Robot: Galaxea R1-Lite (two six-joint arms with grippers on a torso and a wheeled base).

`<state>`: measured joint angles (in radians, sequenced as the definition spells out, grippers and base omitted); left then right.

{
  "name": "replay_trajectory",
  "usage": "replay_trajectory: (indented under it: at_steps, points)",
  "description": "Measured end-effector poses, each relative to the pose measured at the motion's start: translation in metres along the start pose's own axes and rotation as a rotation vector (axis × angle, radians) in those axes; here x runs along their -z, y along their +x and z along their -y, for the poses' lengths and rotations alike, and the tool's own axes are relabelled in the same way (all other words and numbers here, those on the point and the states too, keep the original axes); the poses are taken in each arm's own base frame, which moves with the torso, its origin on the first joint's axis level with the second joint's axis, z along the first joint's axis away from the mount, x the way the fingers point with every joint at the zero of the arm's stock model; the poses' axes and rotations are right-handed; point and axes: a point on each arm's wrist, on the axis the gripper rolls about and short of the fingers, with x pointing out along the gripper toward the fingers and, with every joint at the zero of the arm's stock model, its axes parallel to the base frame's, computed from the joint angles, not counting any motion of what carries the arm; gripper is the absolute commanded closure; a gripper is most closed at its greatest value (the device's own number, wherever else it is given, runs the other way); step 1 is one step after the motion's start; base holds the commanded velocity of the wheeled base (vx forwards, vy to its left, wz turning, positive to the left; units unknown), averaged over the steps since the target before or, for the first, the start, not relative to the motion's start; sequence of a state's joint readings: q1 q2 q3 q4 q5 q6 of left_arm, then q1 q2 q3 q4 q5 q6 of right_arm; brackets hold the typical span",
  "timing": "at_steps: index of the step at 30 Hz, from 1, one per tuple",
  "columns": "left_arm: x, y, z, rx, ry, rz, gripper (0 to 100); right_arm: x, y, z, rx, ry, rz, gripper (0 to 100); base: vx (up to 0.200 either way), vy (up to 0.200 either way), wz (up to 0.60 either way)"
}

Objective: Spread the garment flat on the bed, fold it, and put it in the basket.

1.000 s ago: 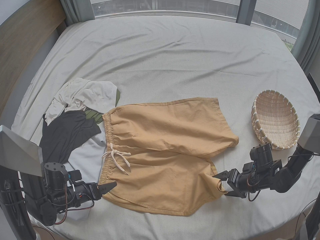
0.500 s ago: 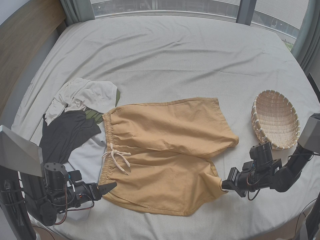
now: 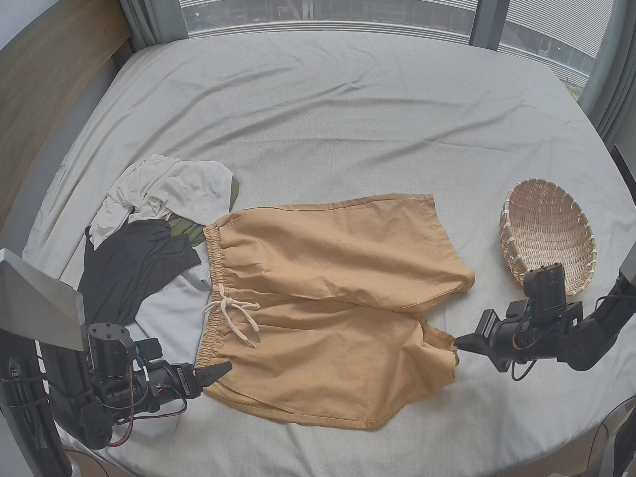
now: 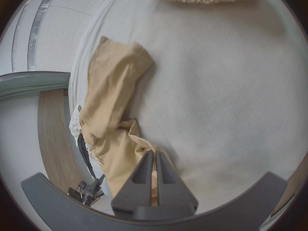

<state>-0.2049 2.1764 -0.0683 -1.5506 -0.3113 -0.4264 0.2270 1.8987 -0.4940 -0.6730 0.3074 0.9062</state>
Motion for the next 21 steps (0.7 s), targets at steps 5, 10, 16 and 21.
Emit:
replay_trajectory:
  at_steps: [5, 10, 16, 21]
  points:
    - [0.0, 0.0, 0.0, 0.001, 0.001, 0.0, 0, -0.016, -0.008, -0.003, -0.027, -0.004, 0.067, 100, 0.0, 0.0, 0.0]
    - [0.0, 0.0, 0.0, 0.0, 0.0, -0.001, 0, -0.032, -0.009, -0.008, -0.05, -0.01, 0.114, 100, 0.0, 0.0, 0.0]
    - [0.001, 0.0, 0.0, 0.001, 0.001, -0.004, 0, -0.049, -0.001, -0.003, -0.038, -0.045, 0.151, 100, 0.0, 0.0, 0.0]
    - [0.002, 0.0, 0.001, 0.003, 0.002, -0.008, 0, -0.057, 0.005, 0.0, -0.038, -0.041, 0.17, 100, 0.0, 0.0, 0.0]
